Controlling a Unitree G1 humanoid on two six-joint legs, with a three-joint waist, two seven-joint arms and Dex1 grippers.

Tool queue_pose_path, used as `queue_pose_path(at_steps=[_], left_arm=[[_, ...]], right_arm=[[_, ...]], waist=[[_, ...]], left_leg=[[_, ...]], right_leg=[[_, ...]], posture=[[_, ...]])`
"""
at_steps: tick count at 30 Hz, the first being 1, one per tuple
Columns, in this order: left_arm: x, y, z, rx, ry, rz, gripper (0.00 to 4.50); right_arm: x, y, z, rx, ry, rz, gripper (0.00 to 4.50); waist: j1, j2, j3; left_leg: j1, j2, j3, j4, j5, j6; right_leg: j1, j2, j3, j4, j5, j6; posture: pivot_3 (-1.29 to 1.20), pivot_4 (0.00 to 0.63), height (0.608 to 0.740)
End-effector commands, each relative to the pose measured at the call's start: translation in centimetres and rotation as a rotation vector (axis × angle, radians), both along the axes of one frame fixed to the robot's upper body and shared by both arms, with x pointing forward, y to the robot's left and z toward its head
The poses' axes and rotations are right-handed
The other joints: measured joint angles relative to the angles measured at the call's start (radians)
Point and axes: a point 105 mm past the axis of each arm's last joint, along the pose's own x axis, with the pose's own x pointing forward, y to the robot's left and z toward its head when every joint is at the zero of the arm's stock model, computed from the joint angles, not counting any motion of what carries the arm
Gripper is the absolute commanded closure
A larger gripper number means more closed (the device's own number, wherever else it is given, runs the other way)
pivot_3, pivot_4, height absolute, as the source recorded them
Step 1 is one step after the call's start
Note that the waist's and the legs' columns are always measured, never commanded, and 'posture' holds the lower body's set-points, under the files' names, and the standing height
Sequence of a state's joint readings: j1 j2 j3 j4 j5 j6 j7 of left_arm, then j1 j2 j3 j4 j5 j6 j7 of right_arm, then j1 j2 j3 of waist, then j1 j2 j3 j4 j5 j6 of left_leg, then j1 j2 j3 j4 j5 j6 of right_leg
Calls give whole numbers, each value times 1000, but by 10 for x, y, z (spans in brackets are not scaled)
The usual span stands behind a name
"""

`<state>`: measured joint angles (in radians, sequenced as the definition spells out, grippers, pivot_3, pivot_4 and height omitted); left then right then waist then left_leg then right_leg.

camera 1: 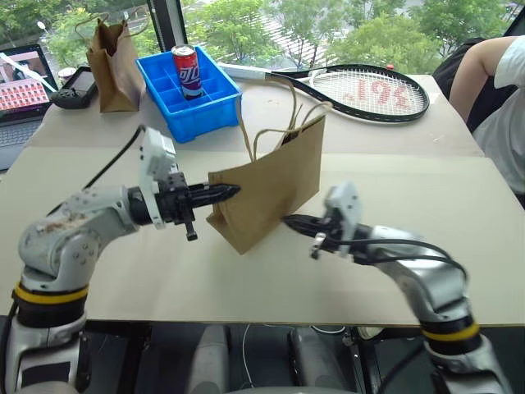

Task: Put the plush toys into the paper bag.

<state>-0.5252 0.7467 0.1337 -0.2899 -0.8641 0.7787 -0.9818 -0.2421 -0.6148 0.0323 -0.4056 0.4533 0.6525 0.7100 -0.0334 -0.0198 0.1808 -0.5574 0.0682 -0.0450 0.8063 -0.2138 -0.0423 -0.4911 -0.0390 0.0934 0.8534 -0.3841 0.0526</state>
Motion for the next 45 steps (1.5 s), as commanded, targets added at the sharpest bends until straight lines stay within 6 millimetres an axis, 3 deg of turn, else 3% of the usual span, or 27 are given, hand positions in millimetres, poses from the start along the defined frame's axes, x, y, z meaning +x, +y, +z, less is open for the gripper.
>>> queue_pose_path(at_steps=[1, 5, 10, 14, 21, 22, 23, 32, 37, 39, 45], left_arm=[[-10, -3, 9, 73, -107, -191, 4422], [-9, -2, 3, 167, -147, -320, 4422], [2, 0, 1, 222, -194, -393, 4422], [13, 4, -15, 289, -223, -417, 4422], [18, 24, -34, 341, -91, -403, 4422], [18, 25, -35, 344, -78, -403, 3855], [18, 25, -34, 336, -66, -401, 3713], [21, 32, -24, 355, -169, -365, 498], [32, 57, 12, 226, -127, -183, 498], [35, 79, 31, 119, -141, -36, 498], [38, 127, 6, 42, -71, 403, 498]], right_arm=[[-9, -67, 13, -69, -30, -172, 4500], [-25, -112, 12, -164, -8, -277, 4500], [-37, -132, 17, -209, -3, -323, 4500], [-37, -135, 24, -219, -22, -331, 4500], [-25, -121, 37, -197, -63, -277, 4500], [-24, -119, 38, -194, -65, -271, 4500], [-22, -117, 39, -192, -67, -264, 4500], [-13, -113, 38, -197, -55, -225, 4500], [-13, -116, 43, -194, -58, -200, 4500], [-17, -110, 46, -158, -46, -148, 4500], [-29, -85, 54, -56, -90, -26, 4500]], waist=[[0, 0, 0], [-2, 0, 0], [-15, 0, 0], [-11, 0, 0], [-14, 0, 0], [-13, 0, 0], [-12, 0, 0], [-8, 0, 0], [-15, 0, 0], [-15, 0, 0], [-26, 1, 0]], left_leg=[[0, 0, 0, 0, 0, 0], [0, 0, 0, -1, 0, 0], [1, 0, 1, -1, 0, 1], [1, 0, 1, 0, 1, 1], [1, 0, 1, -1, 1, 1], [1, 0, 1, -1, 1, 1], [1, 0, 1, -1, 1, 1], [0, 0, 0, 0, 1, 1], [0, 0, 0, 0, 1, 1], [0, 0, 0, 0, 1, 1], [2, 1, 0, -2, 1, 1]], right_leg=[[0, 0, 0, 0, 0, 0], [0, 0, 0, 0, 0, 0], [0, 0, 1, 0, -1, 1], [1, 0, 1, 0, -2, 4], [1, 0, 1, 0, -2, 3], [1, 0, 1, 0, -2, 3], [1, 0, 1, 0, -2, 3], [1, 0, 1, -1, -1, 2], [0, 0, 0, 0, -1, 2], [0, 0, 0, 0, -1, 2], [1, 0, 1, 1, -1, 2]], posture=[[0, 150, 658], [0, 150, 658], [0, 150, 658], [0, 150, 658], [0, 150, 658], [0, 150, 658], [0, 150, 658], [0, 150, 658], [0, 150, 658], [0, 150, 658], [0, 150, 658]])
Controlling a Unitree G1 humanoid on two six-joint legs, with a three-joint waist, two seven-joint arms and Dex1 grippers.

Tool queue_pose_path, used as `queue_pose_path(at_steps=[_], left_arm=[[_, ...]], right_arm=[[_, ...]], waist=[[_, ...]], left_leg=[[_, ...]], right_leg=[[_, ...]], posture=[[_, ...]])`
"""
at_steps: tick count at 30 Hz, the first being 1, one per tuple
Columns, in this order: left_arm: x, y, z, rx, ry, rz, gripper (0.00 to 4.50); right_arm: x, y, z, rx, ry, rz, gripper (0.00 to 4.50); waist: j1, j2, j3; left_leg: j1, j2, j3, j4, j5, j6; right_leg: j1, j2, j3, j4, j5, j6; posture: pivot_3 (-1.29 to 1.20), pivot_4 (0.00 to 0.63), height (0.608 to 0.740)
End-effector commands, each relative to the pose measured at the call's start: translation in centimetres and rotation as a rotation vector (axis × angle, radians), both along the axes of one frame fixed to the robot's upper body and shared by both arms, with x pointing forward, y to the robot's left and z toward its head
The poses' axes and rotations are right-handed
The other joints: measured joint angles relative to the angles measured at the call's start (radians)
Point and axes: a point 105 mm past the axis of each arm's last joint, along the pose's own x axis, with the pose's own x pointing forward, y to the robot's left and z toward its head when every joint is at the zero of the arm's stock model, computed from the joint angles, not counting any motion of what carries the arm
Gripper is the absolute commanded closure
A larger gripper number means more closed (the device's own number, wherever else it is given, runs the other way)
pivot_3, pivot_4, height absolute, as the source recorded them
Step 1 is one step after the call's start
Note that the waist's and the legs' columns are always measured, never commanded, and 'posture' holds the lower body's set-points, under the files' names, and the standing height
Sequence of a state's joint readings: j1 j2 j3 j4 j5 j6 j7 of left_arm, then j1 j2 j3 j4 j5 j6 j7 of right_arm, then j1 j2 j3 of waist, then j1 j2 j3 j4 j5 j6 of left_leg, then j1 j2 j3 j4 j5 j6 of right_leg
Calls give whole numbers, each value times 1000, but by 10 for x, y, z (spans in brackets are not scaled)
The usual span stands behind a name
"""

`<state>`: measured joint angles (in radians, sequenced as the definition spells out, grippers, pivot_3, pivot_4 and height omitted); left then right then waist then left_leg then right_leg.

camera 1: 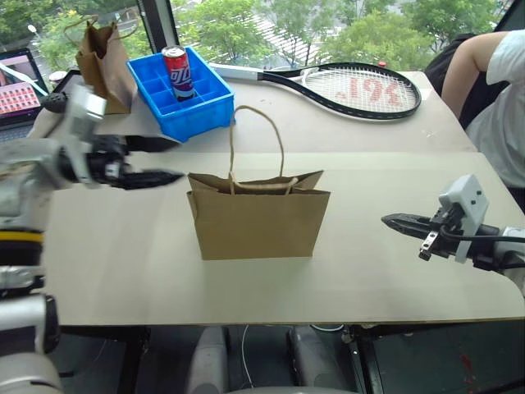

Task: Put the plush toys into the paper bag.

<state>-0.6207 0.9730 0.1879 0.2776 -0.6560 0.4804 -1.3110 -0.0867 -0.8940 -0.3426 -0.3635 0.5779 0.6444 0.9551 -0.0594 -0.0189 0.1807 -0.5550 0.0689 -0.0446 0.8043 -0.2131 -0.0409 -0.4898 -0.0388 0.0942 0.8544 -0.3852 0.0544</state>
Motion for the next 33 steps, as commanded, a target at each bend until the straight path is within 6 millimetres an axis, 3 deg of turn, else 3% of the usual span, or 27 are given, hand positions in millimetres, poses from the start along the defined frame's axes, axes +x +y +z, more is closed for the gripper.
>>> queue_pose_path(at_steps=[1, 7, 14, 17, 28, 33], left_arm=[[-2, 16, -10, -41, -42, 241, 498], [-30, 17, -59, 51, 8, 387, 498], [-44, 6, -79, 48, 27, 398, 498], [-44, 0, -82, 31, 27, 378, 396], [-39, -7, -85, -13, 42, 346, 396], [-40, -8, -90, 20, 37, 323, 396]], right_arm=[[-8, 13, 18, 44, -90, 67, 4500], [-14, 22, 16, 98, -118, 92, 4500], [-13, 10, 3, 142, -46, 40, 4500], [-14, 6, 1, 133, -55, 16, 3694], [-18, 4, -2, 122, -56, -2, 35], [-17, 4, -2, 128, -57, -8, 35]], waist=[[1, 0, 0], [16, -3, 1], [23, -3, 1], [22, -3, 1], [18, -3, 1], [16, -3, 1]], left_leg=[[0, 0, 0, 0, 0, 0], [0, 0, 0, 1, 0, 0], [0, 0, 2, 1, 1, -2], [0, 0, 2, 1, 1, -2], [0, 1, 2, 1, 1, -2], [0, 1, 3, 1, 1, -2]], right_leg=[[0, 0, 0, 0, 0, 0], [0, 0, 0, 0, 1, -1], [0, -1, 0, 0, 1, -2], [0, -1, 0, 0, 1, -2], [-1, -1, 1, 1, 1, -2], [-1, -1, 1, 0, 1, -2]], posture=[[0, 150, 658], [0, 150, 658], [0, 150, 658], [0, 150, 658], [0, 150, 658], [0, 150, 658]])
